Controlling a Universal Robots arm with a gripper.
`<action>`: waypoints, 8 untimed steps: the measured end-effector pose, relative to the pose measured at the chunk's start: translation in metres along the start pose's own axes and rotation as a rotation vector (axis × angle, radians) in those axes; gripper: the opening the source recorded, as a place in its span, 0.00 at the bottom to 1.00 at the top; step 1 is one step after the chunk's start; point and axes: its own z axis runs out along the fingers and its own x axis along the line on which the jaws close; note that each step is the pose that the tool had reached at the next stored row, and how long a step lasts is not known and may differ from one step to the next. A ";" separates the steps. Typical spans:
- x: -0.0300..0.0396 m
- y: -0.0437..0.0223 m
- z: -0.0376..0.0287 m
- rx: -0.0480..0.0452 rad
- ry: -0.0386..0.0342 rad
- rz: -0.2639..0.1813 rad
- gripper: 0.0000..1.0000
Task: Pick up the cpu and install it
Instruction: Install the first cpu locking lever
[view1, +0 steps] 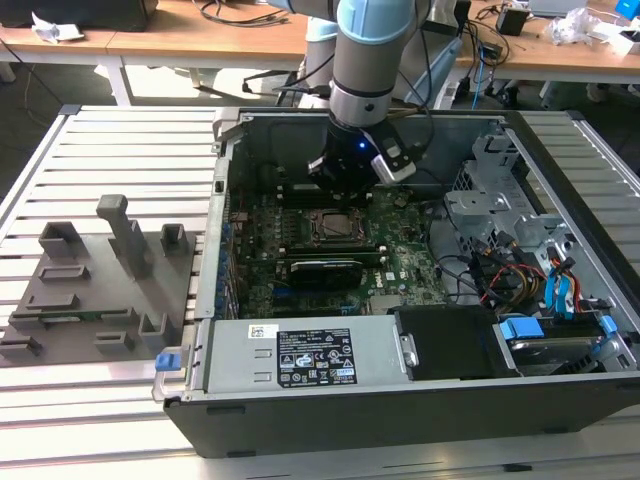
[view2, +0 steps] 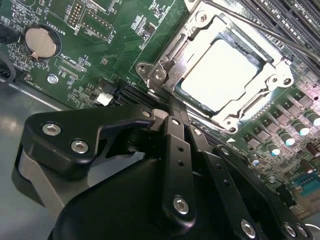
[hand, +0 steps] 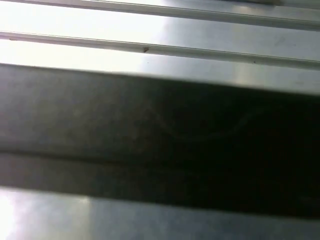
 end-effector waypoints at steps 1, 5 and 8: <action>-0.0006 0.0000 0.0005 -0.0011 -0.0008 0.000 0.11; -0.0013 -0.0010 0.0009 -0.0003 -0.0002 0.000 0.11; -0.0015 -0.0011 0.0009 0.0001 -0.0002 0.000 0.11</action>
